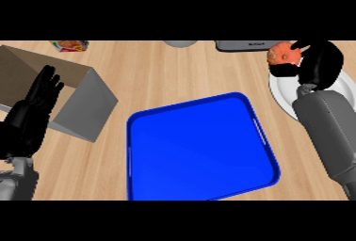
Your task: Pick the squash from the tray and place it in the plate
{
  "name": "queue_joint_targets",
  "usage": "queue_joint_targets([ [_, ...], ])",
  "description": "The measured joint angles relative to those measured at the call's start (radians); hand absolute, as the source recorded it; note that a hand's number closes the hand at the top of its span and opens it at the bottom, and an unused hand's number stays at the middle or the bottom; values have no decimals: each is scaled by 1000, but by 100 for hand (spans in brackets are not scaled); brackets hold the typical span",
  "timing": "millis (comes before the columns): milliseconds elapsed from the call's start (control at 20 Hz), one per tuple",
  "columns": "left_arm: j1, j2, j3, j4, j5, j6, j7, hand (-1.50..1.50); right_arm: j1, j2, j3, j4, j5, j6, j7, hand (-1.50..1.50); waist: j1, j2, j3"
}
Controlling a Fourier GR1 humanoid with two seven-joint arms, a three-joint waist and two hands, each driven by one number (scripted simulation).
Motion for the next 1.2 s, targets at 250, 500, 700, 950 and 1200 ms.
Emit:
queue_joint_targets([
  [250, -11, -7, 1, 7, -10, -5, -12, 0, 59, -68, -57, 34, -59, 0, -80, 150, 10, 5, 1],
  [500, -19, -19, -4, 4, -14, -6, -8, 0, 103, -111, -86, 107, -119, 74, -164, 150, 24, 9, 0],
  [700, -20, -20, -1, 6, -11, -17, -9, 0, 126, -119, -158, 142, -243, 155, -243, -150, 26, 9, -1],
  [950, -38, -18, 2, 18, -8, -31, 4, 0, 146, -147, -209, 180, -328, 215, -411, -150, 31, 9, -2],
  [1200, -35, -27, 3, 21, -25, -24, -4, 0, 140, -146, -255, 145, -385, 174, -587, -150, 30, 5, -1],
])
